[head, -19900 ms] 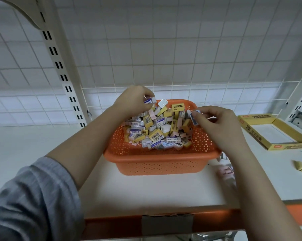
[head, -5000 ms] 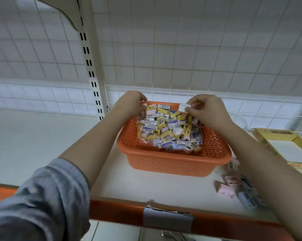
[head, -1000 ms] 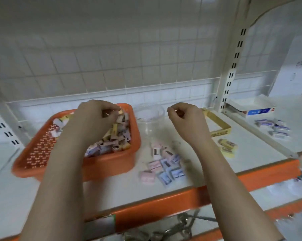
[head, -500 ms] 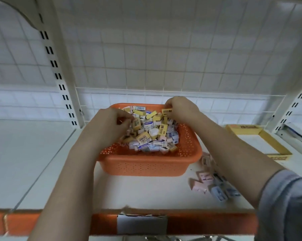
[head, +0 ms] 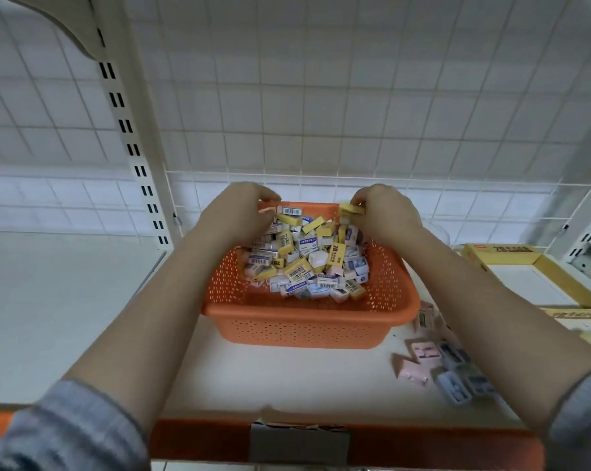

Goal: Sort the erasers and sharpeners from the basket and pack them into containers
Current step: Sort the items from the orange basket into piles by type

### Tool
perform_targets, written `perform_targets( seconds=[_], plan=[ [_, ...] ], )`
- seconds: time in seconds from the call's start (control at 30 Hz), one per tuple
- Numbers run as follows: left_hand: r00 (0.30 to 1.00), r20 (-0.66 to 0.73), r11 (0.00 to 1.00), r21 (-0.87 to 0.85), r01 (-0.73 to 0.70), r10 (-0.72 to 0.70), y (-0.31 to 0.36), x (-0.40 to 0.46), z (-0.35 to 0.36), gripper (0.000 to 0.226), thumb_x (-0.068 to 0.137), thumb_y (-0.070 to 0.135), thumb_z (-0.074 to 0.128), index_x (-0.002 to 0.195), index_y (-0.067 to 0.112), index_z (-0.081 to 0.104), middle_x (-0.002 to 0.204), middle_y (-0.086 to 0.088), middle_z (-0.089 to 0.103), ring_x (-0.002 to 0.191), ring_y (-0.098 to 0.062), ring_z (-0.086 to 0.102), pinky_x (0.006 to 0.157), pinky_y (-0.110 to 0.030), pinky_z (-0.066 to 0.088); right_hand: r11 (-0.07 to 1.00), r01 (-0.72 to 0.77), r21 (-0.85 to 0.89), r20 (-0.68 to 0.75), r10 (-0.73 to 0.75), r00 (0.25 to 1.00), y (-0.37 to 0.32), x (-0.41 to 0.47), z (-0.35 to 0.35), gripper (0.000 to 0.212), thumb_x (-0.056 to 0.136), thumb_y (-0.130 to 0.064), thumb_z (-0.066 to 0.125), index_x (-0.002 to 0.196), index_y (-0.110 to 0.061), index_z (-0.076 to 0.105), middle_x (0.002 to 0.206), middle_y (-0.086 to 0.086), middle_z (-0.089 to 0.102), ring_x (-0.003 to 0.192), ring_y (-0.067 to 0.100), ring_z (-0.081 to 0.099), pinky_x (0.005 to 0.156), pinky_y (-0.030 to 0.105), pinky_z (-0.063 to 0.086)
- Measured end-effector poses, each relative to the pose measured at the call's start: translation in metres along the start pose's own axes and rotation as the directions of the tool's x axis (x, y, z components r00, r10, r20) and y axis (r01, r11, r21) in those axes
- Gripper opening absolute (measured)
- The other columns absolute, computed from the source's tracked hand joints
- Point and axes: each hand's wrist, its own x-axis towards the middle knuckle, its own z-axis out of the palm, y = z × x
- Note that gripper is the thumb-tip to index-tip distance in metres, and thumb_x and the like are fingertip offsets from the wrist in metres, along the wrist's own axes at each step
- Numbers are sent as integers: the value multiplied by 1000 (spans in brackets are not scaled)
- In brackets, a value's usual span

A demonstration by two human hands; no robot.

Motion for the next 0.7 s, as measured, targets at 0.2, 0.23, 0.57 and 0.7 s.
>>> perform_targets(
  seconds=[0.2,0.23,0.57,0.7],
  plan=[
    [987,145,978,187,-97,70,-6,48,14,39,90,24,59,129,21,55,130,2,57,116,-15,52,91,-32,42,914,-88,396,-105,141,984,-6,-51,-32,8,81,-22,69,84,-15,69,81,2,69,79,18,63,73,35,52],
    [982,171,973,204,-111,76,-7,52,15,38,90,25,60,127,21,57,127,2,59,112,-15,53,87,-30,42,893,-94,440,-108,157,982,-7,-61,-36,6,81,-22,70,83,-16,70,79,-1,69,76,15,63,71,29,51],
    [978,186,958,254,-135,89,-12,67,26,32,84,27,68,115,21,66,115,4,66,97,-15,61,75,-30,49,742,-84,665,-119,216,969,-22,-110,-38,16,82,-18,71,78,-33,64,69,-17,63,60,-10,56,53,3,38],
    [989,134,973,210,-94,67,-15,67,31,29,81,26,71,110,22,68,113,4,66,97,-16,61,75,-29,48,737,-92,669,-119,228,966,-24,-114,-36,15,82,-20,71,78,-32,64,73,-14,67,66,4,62,55,9,41]
  ],
)
